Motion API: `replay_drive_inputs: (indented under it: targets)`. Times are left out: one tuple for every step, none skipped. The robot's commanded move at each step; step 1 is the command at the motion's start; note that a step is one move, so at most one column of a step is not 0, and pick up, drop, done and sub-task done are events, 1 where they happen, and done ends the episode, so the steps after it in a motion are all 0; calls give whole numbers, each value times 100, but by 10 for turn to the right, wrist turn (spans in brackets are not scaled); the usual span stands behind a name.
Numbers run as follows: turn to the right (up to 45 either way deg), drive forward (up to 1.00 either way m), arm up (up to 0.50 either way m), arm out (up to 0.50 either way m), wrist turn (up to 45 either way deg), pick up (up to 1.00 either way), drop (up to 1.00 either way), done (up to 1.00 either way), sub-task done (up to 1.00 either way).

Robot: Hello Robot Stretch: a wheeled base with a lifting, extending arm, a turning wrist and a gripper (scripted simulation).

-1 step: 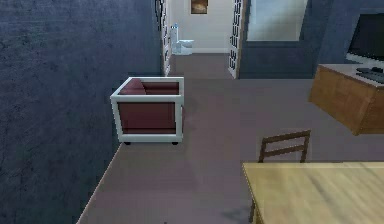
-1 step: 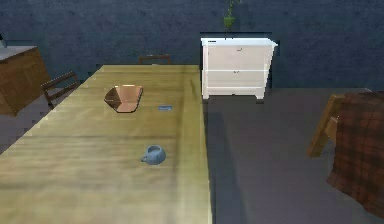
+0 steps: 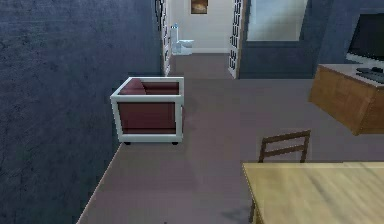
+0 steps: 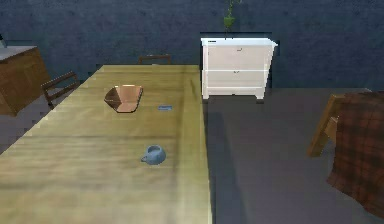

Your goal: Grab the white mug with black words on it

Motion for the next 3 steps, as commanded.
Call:
replay_drive_inputs:
  targets:
    - [0, 0, 38, 0, 0, 0, 0, 0, 0]
    - [0, 0, 0, 38, 0, 0, 0, 0, 0]
    - [0, 0, 0, 0, 450, 0, 0, 0, 0]
